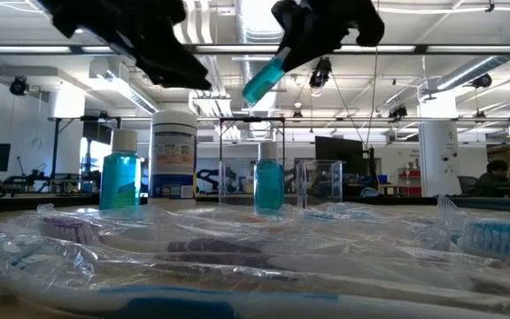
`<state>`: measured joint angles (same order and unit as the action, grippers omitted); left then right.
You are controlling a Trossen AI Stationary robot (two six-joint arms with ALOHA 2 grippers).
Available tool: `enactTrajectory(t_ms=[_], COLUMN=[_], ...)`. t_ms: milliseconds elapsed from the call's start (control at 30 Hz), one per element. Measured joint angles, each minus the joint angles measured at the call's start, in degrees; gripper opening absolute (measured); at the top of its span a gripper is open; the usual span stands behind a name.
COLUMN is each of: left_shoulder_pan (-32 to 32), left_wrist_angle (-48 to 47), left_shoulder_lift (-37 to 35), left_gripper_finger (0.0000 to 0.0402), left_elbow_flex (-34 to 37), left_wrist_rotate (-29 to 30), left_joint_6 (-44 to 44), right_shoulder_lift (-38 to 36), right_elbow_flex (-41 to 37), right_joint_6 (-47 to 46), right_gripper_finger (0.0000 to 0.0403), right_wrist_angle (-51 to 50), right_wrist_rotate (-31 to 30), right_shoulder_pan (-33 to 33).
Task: Pick & Place toothbrushing station
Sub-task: Put the blue mouthwash in the transparent organizer
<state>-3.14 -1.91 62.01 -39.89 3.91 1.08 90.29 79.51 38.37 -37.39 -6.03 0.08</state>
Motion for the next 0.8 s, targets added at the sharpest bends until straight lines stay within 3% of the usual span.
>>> enactTrajectory(t_ms=[167, 433, 667, 800], left_shoulder_pan=[0.07, 0.07, 0.07, 0.07], left_wrist_angle=[7.32, 26.6, 27.45, 27.54], left_shoulder_lift=[-10.9, -19.33, -19.9, -19.66], left_gripper_finger=[0.0207, 0.0018, 0.0036, 0.0043], left_elbow_flex=[10.1, 23.85, 25.26, 25.26], left_wrist_rotate=[4.1, 5.07, 5.06, 5.01], left_joint_6=[3.39, 6.24, 5.23, 5.21], right_shoulder_lift=[-1.17, 4.27, 16.45, 23.12], right_elbow_flex=[2.67, 14.85, 29.35, 37.24], right_joint_6=[-6.41, -17.61, -21.87, -22.06], right_gripper_finger=[0.0093, 0.0093, 0.0093, 0.0093], right_wrist_angle=[-6.4, -23.38, -38.43, -40.74], right_wrist_rotate=[-3.16, -2.98, -2.29, 2.22], right_shoulder_pan=[-1.51, -5.21, -6.29, -6.79])
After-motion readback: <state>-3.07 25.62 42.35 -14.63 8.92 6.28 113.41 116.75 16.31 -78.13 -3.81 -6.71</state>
